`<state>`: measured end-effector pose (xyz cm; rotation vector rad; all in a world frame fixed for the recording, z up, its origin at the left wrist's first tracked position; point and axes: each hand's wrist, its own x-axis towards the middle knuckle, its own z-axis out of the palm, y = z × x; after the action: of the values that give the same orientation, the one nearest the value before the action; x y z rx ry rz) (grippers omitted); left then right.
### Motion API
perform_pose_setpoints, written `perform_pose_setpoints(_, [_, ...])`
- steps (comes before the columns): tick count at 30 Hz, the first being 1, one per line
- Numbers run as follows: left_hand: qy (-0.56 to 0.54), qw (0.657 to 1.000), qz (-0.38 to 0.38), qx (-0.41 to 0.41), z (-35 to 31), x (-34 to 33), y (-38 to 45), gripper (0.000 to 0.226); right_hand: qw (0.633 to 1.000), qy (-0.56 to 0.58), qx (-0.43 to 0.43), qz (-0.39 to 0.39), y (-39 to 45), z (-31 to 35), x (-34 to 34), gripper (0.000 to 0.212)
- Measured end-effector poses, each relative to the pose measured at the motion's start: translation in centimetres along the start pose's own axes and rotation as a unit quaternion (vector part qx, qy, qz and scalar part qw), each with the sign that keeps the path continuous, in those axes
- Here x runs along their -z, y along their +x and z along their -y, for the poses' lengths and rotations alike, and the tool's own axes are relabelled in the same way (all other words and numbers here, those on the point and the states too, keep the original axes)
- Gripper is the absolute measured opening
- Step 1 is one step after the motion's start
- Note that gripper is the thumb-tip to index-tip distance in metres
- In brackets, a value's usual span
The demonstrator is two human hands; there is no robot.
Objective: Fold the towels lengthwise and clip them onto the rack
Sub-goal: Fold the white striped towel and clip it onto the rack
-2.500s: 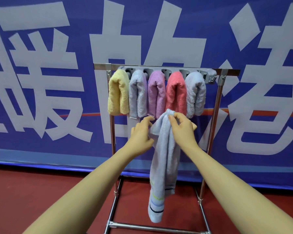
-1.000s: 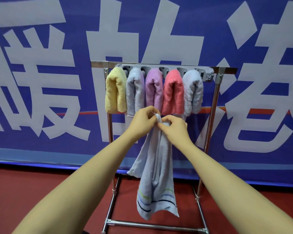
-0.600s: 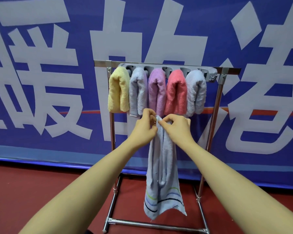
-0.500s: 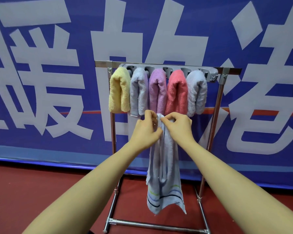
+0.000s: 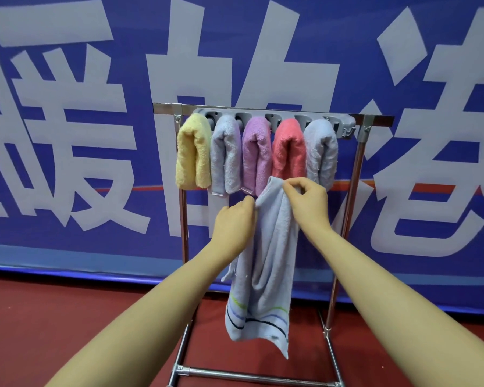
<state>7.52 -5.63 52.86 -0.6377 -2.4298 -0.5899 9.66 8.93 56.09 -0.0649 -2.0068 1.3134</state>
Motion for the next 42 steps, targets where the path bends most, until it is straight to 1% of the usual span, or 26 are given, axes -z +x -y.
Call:
perform_pose_setpoints(1, [-0.076, 0.996, -0.014, 0.039, 0.2, 0.1, 0.3, 0.016, 1.000, -0.010, -0.008, 0.021, -0.1, -0.4, 0.2, 0.021])
perform_pose_setpoints(2, [-0.150, 0.985, -0.016, 0.081, 0.5, -0.1, 0.5, 0.015, 0.999, -0.023, -0.013, 0.040, -0.2, -0.8, 0.5, 0.031])
perform_pose_setpoints(3, [-0.191, 0.976, -0.023, 0.100, 0.9, -0.2, 0.7, 0.013, 0.998, -0.027, -0.011, 0.055, -0.3, -1.2, 0.6, 0.040])
perform_pose_setpoints(5, [-0.232, 0.966, -0.029, 0.112, 1.0, 0.2, 1.0, 0.004, 0.998, -0.005, -0.008, 0.067, -0.6, -1.4, 1.0, 0.047])
perform_pose_setpoints(8, [-0.265, 0.960, -0.006, 0.091, 0.2, 1.2, 1.3, 0.024, 0.998, 0.030, -0.017, 0.055, -0.8, -1.3, 1.1, 0.043])
perform_pose_setpoints(9, [-0.267, 0.960, 0.007, 0.080, -0.2, 1.5, 1.4, 0.026, 0.998, 0.039, -0.018, 0.054, -0.8, -1.3, 0.9, 0.039])
perform_pose_setpoints(11, [-0.251, 0.964, 0.062, 0.056, -0.9, 1.4, 1.5, 0.027, 0.996, 0.058, -0.020, 0.062, -0.9, -1.1, 0.6, 0.031])
perform_pose_setpoints(12, [-0.239, 0.965, 0.095, 0.053, -1.2, 1.2, 1.5, 0.024, 0.995, 0.064, -0.020, 0.070, -0.9, -0.9, 0.4, 0.030])
perform_pose_setpoints(14, [-0.206, 0.968, 0.137, 0.044, -1.5, 0.7, 1.4, 0.031, 0.993, 0.075, -0.012, 0.086, -0.9, -0.5, 0.3, 0.029])
perform_pose_setpoints(15, [-0.202, 0.970, 0.132, 0.041, -1.5, 0.3, 1.3, 0.032, 0.992, 0.079, -0.007, 0.094, -0.8, -0.2, 0.3, 0.029])
perform_pose_setpoints(17, [-0.210, 0.973, 0.085, 0.051, -1.6, 0.3, 1.2, 0.026, 0.990, 0.080, 0.007, 0.116, -0.8, 0.1, 0.5, 0.030])
perform_pose_setpoints(19, [-0.199, 0.978, 0.048, 0.049, -1.5, 0.4, 1.3, 0.025, 0.988, 0.074, 0.017, 0.136, -0.9, 0.0, 0.8, 0.030])
perform_pose_setpoints(21, [-0.198, 0.978, 0.032, 0.049, -1.7, 0.7, 1.4, 0.024, 0.986, 0.090, 0.000, 0.141, -1.4, -0.4, 1.2, 0.030])
perform_pose_setpoints(23, [-0.214, 0.974, 0.019, 0.072, -1.8, 1.1, 1.7, 0.029, 0.985, 0.100, -0.033, 0.136, -2.4, -1.3, 1.2, 0.031])
perform_pose_setpoints(26, [-0.220, 0.972, 0.003, 0.088, -2.0, 1.6, 2.2, 0.039, 0.988, 0.070, -0.053, 0.130, -3.9, -2.5, 0.8, 0.033])
perform_pose_setpoints(27, [-0.220, 0.972, 0.002, 0.086, -2.0, 1.7, 2.2, 0.038, 0.989, 0.054, -0.049, 0.125, -4.0, -2.7, 0.7, 0.029])
perform_pose_setpoints(30, [-0.217, 0.973, 0.001, 0.081, -1.9, 2.0, 2.3, 0.035, 0.993, -0.006, -0.021, 0.119, -3.6, -2.7, 0.4, 0.010])
perform_pose_setpoints(33, [-0.201, 0.976, -0.003, 0.078, -1.5, 2.3, 2.4, 0.028, 0.994, -0.024, -0.005, 0.110, -3.2, -2.0, 0.1, 0.016])
perform_pose_setpoints(36, [-0.173, 0.982, 0.009, 0.070, -0.6, 2.7, 2.5, 0.016, 0.994, 0.024, -0.037, 0.103, -2.7, -0.8, 0.2, 0.022])
perform_pose_setpoints(39, [-0.151, 0.983, 0.028, 0.099, 0.9, 3.3, 2.7, 0.036, 0.988, 0.095, -0.092, 0.084, -2.4, 0.0, 0.5, 0.023])
perform_pose_setpoints(42, [-0.185, 0.971, 0.043, 0.147, 2.3, 3.3, 2.9, 0.042, 0.987, 0.101, -0.120, 0.031, -2.1, -0.2, 0.5, 0.018])
